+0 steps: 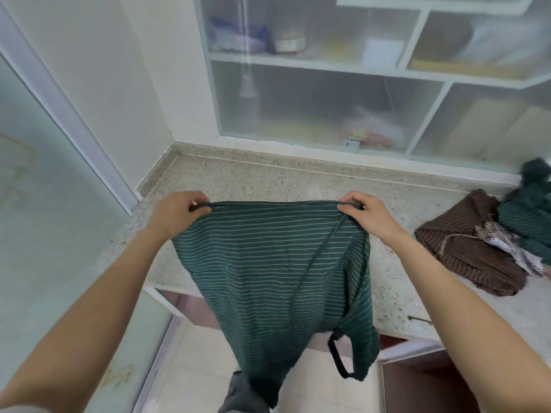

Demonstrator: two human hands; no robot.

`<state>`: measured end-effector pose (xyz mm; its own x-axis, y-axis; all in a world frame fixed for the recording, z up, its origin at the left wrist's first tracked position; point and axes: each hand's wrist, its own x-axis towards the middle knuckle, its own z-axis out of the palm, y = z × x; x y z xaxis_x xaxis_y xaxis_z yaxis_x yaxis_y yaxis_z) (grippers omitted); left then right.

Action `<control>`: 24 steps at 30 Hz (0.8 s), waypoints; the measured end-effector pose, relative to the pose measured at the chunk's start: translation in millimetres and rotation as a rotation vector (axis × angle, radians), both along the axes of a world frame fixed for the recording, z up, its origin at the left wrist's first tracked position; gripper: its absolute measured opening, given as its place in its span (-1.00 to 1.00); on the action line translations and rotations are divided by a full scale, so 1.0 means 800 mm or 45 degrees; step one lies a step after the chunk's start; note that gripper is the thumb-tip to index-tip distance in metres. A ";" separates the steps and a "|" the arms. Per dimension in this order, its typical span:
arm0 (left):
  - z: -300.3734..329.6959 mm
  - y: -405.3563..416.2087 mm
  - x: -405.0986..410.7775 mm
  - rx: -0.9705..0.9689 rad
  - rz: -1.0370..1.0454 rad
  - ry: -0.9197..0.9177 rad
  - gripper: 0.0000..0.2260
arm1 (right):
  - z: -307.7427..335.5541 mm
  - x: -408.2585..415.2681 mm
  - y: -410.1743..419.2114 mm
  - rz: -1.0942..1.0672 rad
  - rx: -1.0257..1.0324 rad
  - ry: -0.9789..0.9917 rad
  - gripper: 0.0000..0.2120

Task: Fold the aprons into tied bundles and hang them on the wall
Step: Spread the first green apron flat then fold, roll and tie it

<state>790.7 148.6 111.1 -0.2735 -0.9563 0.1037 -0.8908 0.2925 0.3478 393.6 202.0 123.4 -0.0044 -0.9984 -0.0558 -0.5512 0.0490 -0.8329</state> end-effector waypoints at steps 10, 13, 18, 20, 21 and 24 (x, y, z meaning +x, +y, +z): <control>-0.029 -0.240 -0.007 -0.180 0.139 -0.175 -0.84 | -0.043 0.014 -0.213 -0.076 0.013 0.417 -0.82; -0.049 -0.301 -0.009 -0.154 0.097 -0.216 -0.82 | -0.068 0.022 -0.265 -0.168 0.088 0.673 -0.76; -0.113 -0.383 -0.023 -0.056 0.031 -0.218 -0.79 | -0.126 0.031 -0.328 -0.498 0.241 0.641 -0.83; -0.142 -0.410 -0.027 -0.020 0.050 -0.212 -0.78 | -0.150 0.035 -0.351 -0.568 0.241 0.708 -0.82; -0.153 -0.416 -0.030 -0.002 0.058 -0.201 -0.78 | -0.157 0.038 -0.357 -0.590 0.227 0.746 -0.82; -0.192 -0.446 -0.036 0.034 0.092 -0.127 -0.79 | -0.190 0.045 -0.389 -0.620 0.211 0.808 -0.81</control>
